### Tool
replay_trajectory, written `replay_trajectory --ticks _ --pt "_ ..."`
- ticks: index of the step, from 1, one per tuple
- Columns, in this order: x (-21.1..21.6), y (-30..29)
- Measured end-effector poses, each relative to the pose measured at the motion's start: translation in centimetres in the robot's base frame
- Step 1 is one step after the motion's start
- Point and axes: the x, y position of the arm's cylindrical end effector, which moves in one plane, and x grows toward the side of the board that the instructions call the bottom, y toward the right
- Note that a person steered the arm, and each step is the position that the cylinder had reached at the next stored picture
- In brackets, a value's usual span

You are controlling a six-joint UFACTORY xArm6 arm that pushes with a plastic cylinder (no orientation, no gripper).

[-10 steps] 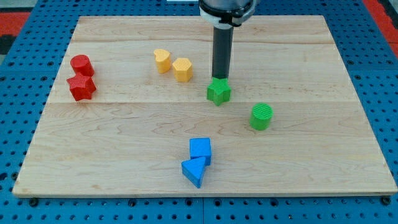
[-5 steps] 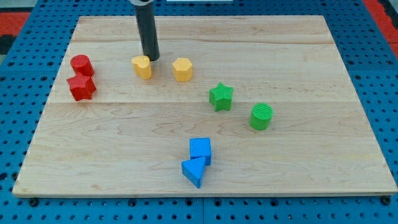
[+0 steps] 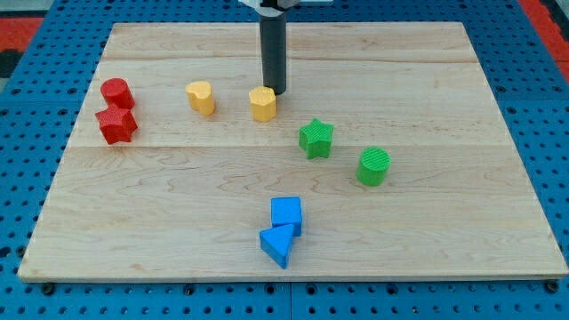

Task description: Push the green circle into the green star

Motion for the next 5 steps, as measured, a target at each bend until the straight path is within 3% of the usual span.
replay_trajectory --ticks 2,3,4,5 --pt "1.2 5.8" --pt "4.7 16.1" --pt "13.6 17.8" --pt "14.4 12.7"
